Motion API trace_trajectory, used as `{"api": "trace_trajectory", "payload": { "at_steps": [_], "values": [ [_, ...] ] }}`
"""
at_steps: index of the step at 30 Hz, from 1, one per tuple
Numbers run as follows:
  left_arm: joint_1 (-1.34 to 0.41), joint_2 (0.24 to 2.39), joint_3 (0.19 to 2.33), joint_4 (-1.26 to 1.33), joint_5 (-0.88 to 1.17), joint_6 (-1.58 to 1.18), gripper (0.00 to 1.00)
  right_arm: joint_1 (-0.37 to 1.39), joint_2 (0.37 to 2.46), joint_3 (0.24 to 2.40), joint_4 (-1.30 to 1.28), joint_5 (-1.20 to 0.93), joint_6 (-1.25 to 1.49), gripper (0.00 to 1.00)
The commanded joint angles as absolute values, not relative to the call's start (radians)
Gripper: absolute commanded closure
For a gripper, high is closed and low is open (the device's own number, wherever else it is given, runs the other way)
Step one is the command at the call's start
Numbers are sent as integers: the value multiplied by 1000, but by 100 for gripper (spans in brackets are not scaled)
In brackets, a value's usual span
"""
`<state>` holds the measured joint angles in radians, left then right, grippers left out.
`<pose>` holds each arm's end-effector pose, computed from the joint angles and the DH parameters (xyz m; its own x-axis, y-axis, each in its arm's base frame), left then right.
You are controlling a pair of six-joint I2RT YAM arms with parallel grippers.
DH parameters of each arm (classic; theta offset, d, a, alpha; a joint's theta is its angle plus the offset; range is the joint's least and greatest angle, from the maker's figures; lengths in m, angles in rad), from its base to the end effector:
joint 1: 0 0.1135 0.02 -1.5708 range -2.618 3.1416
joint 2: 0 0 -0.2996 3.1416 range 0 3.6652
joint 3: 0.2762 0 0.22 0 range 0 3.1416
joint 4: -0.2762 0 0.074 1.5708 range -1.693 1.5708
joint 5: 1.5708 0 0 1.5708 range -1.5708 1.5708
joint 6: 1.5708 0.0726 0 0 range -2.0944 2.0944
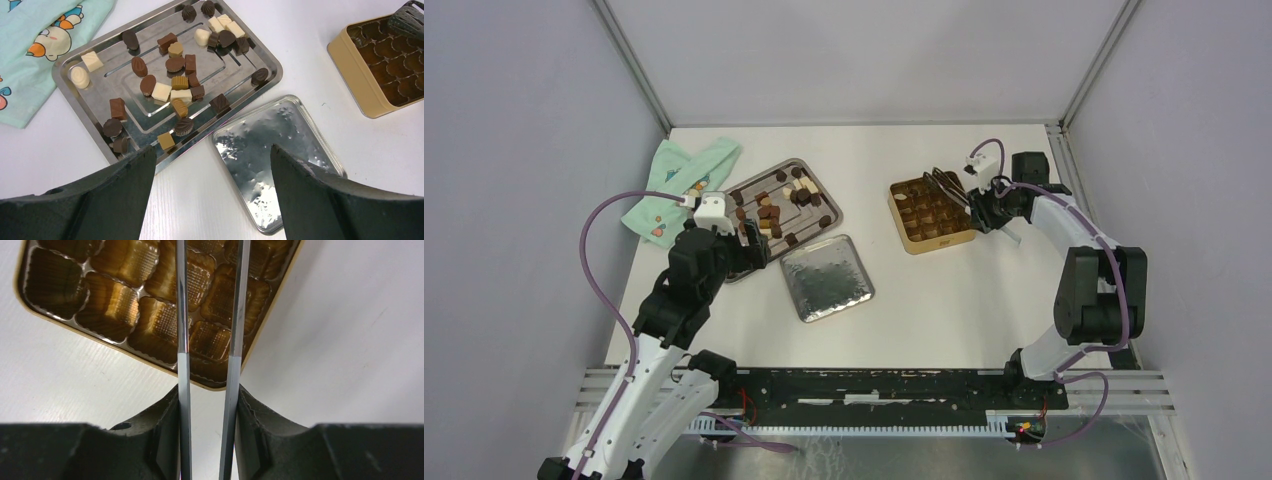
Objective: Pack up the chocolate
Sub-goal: Place the fake chocolate in the packing box.
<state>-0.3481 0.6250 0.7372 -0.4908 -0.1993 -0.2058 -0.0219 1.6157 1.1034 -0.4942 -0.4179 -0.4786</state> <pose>0.1135 -0.0259 0.3185 -0.3731 -0.0777 -0.9245 0.0870 0.9892 -0.1182 0.3230 0.0224 0.2427 -0.6591 -0.4066 -0.6327 -0.5639 0.8238 0.0581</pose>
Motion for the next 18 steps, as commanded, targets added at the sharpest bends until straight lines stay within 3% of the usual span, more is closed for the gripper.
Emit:
{"api": "trace_trajectory", "payload": {
  "at_steps": [1,12,18],
  "values": [
    [-343,614,737,-445,-189,-149,11,-25,1540,1093,-450,-520,-513,59],
    [-344,621,737,-445,-190,-150,11,-6,1465,1047,-410,-663,-562,59],
    [-343,624,737,-446,-196,-149,11,104,1429,1018,-396,-707,-627,59]
  ]
}}
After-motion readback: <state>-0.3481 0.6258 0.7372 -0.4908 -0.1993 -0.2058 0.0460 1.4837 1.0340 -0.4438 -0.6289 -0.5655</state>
